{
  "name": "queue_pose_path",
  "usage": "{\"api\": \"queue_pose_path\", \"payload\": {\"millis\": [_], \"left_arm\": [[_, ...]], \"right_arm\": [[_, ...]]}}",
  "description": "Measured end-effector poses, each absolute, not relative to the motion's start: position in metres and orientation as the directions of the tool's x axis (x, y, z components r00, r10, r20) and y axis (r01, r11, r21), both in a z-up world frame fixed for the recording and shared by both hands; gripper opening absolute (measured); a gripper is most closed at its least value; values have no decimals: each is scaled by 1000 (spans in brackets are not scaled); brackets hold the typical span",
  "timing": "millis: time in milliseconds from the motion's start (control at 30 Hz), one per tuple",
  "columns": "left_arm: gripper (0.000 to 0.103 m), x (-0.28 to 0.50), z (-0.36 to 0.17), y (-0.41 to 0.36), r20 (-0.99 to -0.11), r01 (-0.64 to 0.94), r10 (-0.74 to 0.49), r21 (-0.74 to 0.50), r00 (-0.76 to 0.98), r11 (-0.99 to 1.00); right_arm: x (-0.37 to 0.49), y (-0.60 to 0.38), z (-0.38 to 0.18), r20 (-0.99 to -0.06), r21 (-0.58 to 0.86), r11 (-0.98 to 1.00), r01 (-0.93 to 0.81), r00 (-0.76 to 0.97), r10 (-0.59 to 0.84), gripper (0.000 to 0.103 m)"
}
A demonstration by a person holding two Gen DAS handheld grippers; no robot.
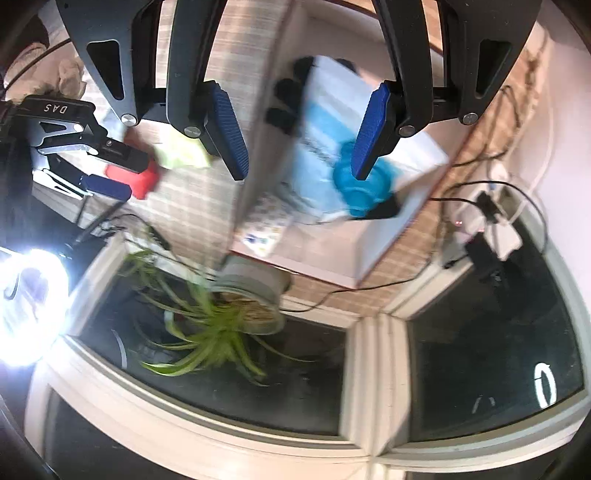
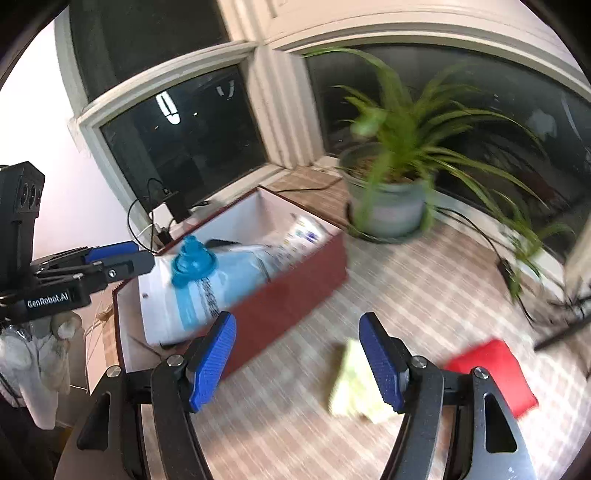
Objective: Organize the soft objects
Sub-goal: 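Move the left tool to the yellow-green cloth while the right moves to the grey tea sachet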
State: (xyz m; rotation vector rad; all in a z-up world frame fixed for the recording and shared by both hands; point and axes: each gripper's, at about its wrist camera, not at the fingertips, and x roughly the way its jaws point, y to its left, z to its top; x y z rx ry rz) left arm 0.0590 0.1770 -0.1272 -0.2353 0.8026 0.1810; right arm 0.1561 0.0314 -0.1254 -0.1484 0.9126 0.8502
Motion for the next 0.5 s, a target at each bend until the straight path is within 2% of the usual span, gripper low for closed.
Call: {"api": "queue_pose_path", "payload": {"millis": [200, 500], "left_arm": [[57, 72, -137, 137, -737, -173, -31, -199, 675, 965], [57, 96, -170, 75, -762, -91, -190, -310, 619, 946]], "right_arm": [[158, -51, -134, -755, 282, 753, -595, 346, 556, 65], [174, -148, -145, -788, 278, 844, -459, 394, 473, 65]]}}
